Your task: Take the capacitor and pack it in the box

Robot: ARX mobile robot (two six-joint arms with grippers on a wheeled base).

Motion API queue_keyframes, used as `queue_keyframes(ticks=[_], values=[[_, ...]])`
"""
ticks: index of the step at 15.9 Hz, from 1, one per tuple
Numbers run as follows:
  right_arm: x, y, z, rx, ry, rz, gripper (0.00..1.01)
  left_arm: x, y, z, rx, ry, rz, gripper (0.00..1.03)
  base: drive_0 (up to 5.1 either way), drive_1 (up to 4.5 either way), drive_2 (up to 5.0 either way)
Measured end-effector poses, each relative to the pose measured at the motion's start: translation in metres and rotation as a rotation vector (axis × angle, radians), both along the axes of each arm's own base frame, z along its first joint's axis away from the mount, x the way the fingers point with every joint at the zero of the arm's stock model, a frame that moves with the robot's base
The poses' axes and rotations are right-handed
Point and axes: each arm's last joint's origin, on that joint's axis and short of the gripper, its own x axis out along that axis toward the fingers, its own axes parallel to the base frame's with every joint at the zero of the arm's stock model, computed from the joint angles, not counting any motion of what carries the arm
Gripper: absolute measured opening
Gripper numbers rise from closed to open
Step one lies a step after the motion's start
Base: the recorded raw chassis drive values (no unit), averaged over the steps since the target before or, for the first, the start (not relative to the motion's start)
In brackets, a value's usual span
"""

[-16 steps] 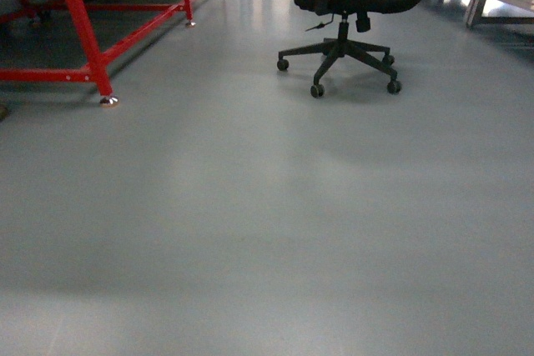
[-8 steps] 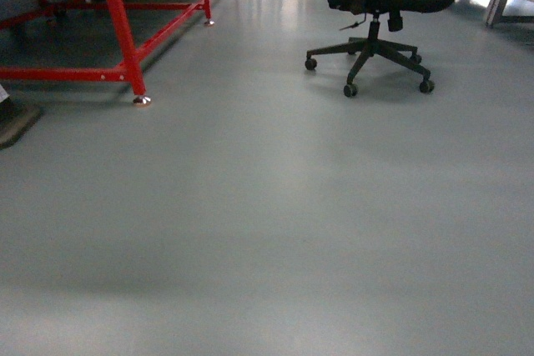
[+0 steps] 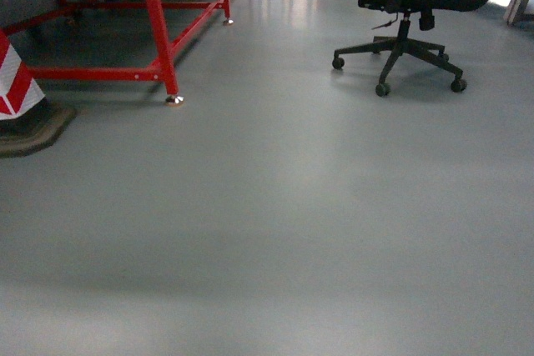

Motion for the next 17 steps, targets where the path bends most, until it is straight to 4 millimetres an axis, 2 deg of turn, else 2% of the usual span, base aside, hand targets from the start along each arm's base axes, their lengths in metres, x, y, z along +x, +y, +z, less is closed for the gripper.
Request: queue_keyframes(ticks=[17], values=[[0.0000, 0.0000, -0.0002, 0.000, 0.002, 0.000, 0.98, 0.0000, 0.0000, -0.0001, 0.000, 0.001, 0.001, 0.44, -5.0, 2.39, 2.4]])
